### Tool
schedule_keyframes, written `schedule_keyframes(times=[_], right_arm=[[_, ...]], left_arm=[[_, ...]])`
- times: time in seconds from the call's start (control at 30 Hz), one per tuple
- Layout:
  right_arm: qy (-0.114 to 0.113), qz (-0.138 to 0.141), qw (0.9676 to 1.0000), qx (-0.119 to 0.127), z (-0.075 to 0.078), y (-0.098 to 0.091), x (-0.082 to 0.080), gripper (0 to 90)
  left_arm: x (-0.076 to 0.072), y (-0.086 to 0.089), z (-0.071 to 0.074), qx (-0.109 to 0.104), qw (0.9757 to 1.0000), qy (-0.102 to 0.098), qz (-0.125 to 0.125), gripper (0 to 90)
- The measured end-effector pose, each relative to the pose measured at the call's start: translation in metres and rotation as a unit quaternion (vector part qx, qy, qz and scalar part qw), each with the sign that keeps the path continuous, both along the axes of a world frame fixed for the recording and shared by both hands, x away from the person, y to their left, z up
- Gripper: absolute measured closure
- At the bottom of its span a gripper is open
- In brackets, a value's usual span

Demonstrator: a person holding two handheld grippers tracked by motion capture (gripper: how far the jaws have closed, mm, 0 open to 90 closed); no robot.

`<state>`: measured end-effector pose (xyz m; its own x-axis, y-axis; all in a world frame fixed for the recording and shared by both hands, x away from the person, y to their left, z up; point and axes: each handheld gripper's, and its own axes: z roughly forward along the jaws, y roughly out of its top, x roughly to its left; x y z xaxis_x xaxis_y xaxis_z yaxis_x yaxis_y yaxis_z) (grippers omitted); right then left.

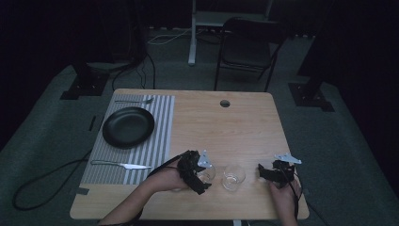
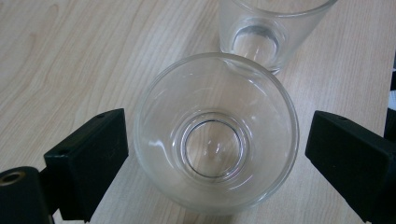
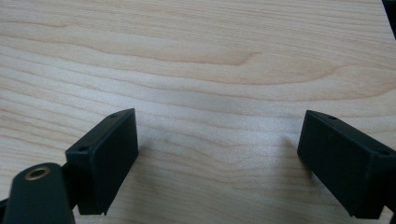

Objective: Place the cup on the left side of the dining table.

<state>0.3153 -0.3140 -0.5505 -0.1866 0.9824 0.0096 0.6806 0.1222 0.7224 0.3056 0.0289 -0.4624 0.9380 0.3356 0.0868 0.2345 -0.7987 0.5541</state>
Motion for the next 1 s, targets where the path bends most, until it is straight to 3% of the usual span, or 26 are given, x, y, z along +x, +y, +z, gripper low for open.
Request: schedule_keyframes(times=[0.13,0.53,0.77,0.93,1.0], right_arm=[[0.000,0.000,1.0000,0.000,0.000,0.000,0.000,11.9],[0.000,0.000,1.0000,0.000,0.000,0.000,0.000,11.9],[0.000,0.000,1.0000,0.000,0.000,0.000,0.000,11.9],[0.000,0.000,1.0000,0.000,0.000,0.000,0.000,11.9],[0.000,0.000,1.0000,0.000,0.000,0.000,0.000,11.9]], left_arm=[[0.002,-0.006,-0.002,0.018,0.9998,0.002,0.002,6.4],[0.005,-0.013,-0.005,0.036,0.9991,0.023,0.002,6.4],[0.007,-0.019,-0.006,0.059,0.9976,0.037,0.007,6.5],[0.006,-0.024,-0.008,0.078,0.9963,0.030,0.019,6.5],[0.006,-0.024,-0.007,0.079,0.9963,0.022,0.023,11.9]])
